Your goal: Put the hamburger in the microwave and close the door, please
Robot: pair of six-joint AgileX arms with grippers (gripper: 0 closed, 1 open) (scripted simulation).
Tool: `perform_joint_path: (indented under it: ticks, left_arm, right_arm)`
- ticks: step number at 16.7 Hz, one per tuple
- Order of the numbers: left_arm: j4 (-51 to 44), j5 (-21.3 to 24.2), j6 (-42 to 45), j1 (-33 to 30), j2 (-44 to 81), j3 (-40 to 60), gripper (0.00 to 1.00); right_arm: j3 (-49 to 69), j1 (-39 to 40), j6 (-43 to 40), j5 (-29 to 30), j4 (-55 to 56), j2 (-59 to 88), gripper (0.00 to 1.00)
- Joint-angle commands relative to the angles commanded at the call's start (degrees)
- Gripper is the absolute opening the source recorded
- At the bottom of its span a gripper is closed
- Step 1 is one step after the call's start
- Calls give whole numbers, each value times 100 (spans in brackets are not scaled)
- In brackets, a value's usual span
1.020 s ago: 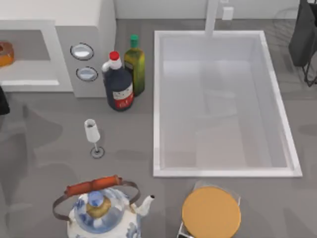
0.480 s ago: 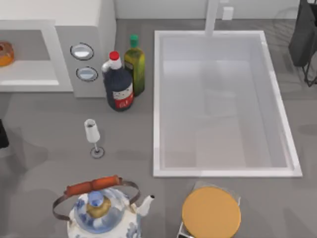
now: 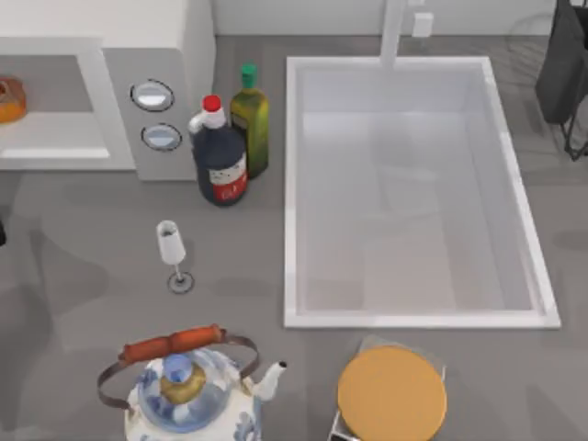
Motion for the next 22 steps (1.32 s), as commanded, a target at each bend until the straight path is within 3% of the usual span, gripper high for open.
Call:
perform_joint_path:
  ticks: [14, 22]
  left_arm:
    - [-3015, -34, -5, 1, -2188, 497, 100]
    - [-3289, -39, -5, -2, -2351, 515, 100]
  right_arm:
    - [0, 0, 0, 0, 0, 0, 100]
    - [0, 0, 0, 0, 0, 0, 100]
